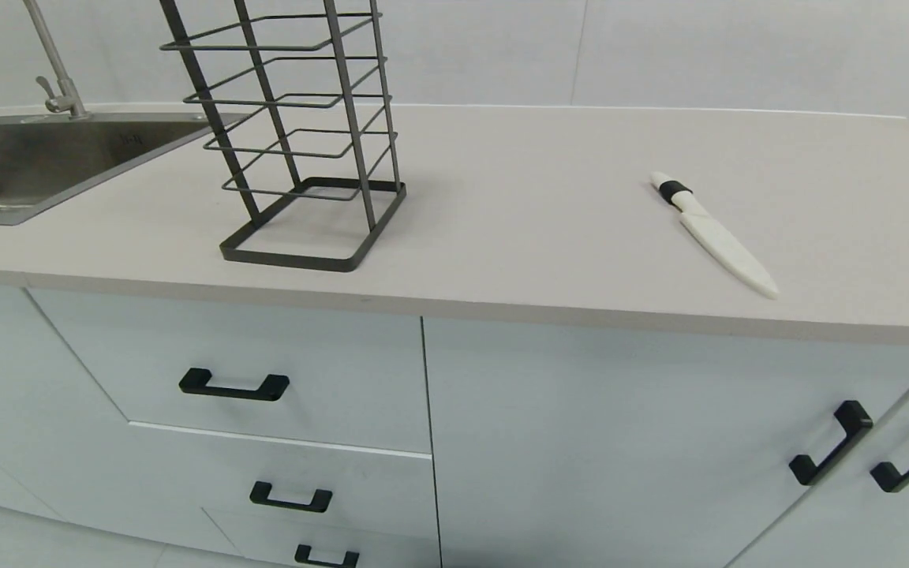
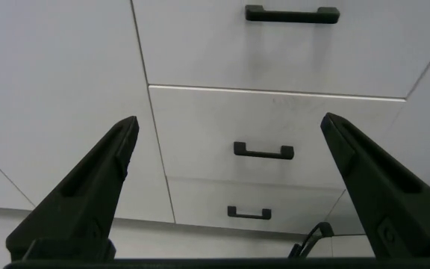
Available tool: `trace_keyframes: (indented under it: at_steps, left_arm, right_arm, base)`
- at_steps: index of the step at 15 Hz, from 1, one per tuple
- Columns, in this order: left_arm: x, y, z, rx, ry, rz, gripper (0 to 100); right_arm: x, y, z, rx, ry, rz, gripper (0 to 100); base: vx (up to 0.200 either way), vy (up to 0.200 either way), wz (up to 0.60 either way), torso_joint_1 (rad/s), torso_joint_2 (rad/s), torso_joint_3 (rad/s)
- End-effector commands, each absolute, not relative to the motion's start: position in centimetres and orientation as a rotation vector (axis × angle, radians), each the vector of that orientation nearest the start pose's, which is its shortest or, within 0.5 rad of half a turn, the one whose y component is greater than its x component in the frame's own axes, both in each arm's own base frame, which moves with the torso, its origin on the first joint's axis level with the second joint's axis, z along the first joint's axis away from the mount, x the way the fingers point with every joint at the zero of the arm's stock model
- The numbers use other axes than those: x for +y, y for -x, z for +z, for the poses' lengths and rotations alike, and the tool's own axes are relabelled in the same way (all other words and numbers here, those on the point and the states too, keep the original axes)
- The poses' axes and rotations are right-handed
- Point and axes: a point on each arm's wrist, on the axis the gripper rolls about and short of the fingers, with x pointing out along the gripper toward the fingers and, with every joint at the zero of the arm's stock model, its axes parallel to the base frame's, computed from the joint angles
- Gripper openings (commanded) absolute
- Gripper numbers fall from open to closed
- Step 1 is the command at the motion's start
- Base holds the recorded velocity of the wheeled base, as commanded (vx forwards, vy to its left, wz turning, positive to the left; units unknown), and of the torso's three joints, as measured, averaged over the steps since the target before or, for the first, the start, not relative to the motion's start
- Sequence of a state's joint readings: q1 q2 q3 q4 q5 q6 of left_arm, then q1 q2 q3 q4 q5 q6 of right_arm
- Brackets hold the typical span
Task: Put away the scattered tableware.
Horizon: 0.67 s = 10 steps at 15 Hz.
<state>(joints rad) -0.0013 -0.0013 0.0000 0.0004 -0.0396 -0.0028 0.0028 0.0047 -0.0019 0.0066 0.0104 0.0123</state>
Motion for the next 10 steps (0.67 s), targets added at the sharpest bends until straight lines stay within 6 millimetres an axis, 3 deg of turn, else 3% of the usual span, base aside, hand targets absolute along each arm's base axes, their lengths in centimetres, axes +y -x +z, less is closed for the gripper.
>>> trace_keyframes:
  at_steps: [1, 10]
  left_arm:
    - [-0.09, 2.28, 7.55, 0.0, 0.003, -0.041, 100]
    - [-0.09, 2.28, 7.55, 0.0, 0.003, -0.041, 100]
  right_arm:
    - [0.02, 2.26, 7.58, 0.009, -0.012, 0.014, 100]
    - [0.02, 2.26, 7.58, 0.009, -0.012, 0.014, 100]
  base:
    - [0.0, 0.0, 0.0, 0.256, -0.33, -0.227]
    - [0.0, 0.0, 0.0, 0.182, -0.54, -0.202]
